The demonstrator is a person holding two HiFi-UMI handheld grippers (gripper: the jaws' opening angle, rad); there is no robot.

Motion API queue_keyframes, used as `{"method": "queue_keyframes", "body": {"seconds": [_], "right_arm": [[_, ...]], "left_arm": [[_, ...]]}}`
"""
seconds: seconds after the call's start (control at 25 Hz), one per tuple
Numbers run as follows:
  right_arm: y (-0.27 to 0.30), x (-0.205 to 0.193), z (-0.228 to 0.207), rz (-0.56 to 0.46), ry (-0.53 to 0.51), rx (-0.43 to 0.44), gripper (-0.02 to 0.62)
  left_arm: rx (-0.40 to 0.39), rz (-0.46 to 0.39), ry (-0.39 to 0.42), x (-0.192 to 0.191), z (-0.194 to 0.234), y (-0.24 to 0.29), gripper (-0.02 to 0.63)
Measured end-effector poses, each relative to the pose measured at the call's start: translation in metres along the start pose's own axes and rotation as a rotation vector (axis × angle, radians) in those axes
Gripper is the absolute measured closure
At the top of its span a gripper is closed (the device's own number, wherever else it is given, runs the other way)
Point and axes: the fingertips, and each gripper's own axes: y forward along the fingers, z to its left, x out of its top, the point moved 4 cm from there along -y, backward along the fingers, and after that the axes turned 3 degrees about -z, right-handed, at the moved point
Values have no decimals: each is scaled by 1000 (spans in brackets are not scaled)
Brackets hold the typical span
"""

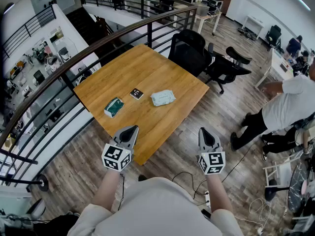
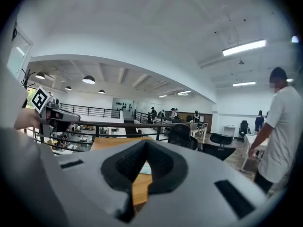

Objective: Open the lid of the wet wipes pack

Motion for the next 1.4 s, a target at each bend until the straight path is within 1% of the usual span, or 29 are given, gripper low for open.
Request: {"method": "queue_keyframes", "body": {"seconds": [0.36,0.48,0.56,0.88,1.16,1.28,1.4], "right_arm": [[0,-3,7,-8,-12,3,594],[2,-5,10,-18,11,2,594],[2,-3,13,-26,24,5,594],[7,-2,33,-25,13,20,592],[8,-11,54,-13,27,27,569],[10,-11,55,-11,39,31,549],[14,-15,56,-1,40,35,547]], "left_arm": [[4,-7,-7,-6,2,-3,612],[4,-4,-9,-9,5,-5,612],[3,0,-12,-10,8,-7,612],[-15,7,-16,-12,19,-13,612],[-38,12,-19,-20,29,-22,612],[-44,21,-21,-22,31,-19,612],[-51,27,-22,-25,32,-15,612]]}}
